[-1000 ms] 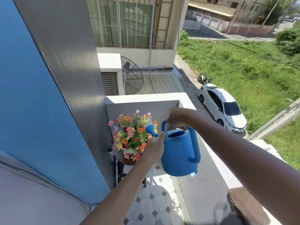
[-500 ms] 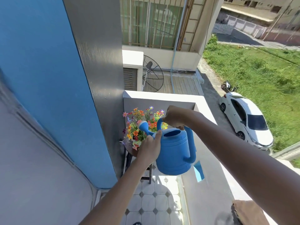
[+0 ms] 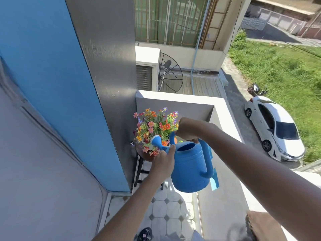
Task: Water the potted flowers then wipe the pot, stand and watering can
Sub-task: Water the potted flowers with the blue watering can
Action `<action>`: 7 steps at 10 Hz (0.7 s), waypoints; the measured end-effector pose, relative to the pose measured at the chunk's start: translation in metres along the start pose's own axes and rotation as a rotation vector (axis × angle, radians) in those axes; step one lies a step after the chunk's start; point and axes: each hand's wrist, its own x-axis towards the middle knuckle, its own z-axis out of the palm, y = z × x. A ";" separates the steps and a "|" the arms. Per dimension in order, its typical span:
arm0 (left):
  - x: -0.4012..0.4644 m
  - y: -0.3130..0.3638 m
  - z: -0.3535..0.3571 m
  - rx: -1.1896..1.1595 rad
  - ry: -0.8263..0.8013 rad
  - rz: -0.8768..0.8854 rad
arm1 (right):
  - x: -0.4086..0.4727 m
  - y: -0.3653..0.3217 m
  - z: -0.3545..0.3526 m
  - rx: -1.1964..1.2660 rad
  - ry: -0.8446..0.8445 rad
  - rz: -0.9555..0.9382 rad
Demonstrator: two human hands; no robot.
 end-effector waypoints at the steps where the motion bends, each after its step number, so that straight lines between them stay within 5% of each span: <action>1: 0.004 0.001 0.010 -0.006 -0.011 0.011 | 0.000 0.010 0.002 0.006 0.004 0.000; 7: 0.028 0.035 0.050 -0.022 -0.085 0.002 | -0.002 0.065 -0.015 0.040 0.085 0.148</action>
